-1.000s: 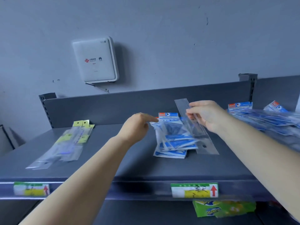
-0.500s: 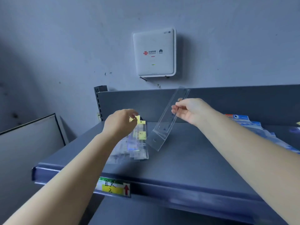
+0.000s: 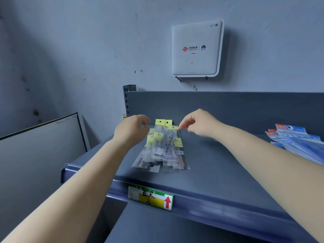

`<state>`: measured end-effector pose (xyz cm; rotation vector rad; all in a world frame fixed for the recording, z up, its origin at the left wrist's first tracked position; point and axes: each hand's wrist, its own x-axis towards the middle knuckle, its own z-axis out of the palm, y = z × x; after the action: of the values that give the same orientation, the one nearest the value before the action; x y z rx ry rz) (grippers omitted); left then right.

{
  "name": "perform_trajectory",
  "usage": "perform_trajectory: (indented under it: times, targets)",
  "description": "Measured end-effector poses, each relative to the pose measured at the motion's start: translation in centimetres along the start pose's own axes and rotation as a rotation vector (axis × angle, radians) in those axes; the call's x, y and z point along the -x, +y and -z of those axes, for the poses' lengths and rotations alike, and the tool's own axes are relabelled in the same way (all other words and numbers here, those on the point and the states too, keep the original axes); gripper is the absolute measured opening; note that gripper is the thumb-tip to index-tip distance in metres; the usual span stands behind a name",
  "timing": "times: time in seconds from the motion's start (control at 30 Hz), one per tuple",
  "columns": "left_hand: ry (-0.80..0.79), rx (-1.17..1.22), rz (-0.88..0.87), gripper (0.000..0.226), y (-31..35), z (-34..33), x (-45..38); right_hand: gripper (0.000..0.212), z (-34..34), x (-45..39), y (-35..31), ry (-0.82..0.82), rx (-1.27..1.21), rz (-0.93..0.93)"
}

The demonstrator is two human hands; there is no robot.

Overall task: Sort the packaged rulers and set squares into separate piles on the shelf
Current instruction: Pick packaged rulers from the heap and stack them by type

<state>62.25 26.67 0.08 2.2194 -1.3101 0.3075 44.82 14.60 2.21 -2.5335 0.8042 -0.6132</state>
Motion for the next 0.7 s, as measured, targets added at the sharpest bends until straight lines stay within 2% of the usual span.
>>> perform_trajectory:
  times: [0.1, 0.2, 0.33, 0.5, 0.7]
  targets:
    - [-0.006, -0.053, -0.069, 0.030, 2.7, -0.5, -0.2, 0.030, 1.9, 1.3, 0.9, 0.072, 0.169, 0.030]
    - [-0.007, -0.172, -0.153, 0.032, 6.3, -1.5, -0.2, 0.029, 3.5, 3.4, 2.7, 0.133, 0.438, 0.068]
    - [-0.009, -0.279, -0.217, 0.034, 12.6, -3.6, 0.4, 0.029, 5.9, 6.5, 6.1, 0.177, 0.674, 0.104]
    - [0.020, -0.299, -0.350, 0.023, 21.6, -5.8, 2.6, 0.028, 9.9, 11.7, 10.5, 0.236, 0.798, 0.087]
    - [0.012, -0.217, -0.459, 0.028, 32.6, -8.5, 5.6, 0.029, 16.1, 18.9, 16.4, 0.235, 0.900, 0.034]
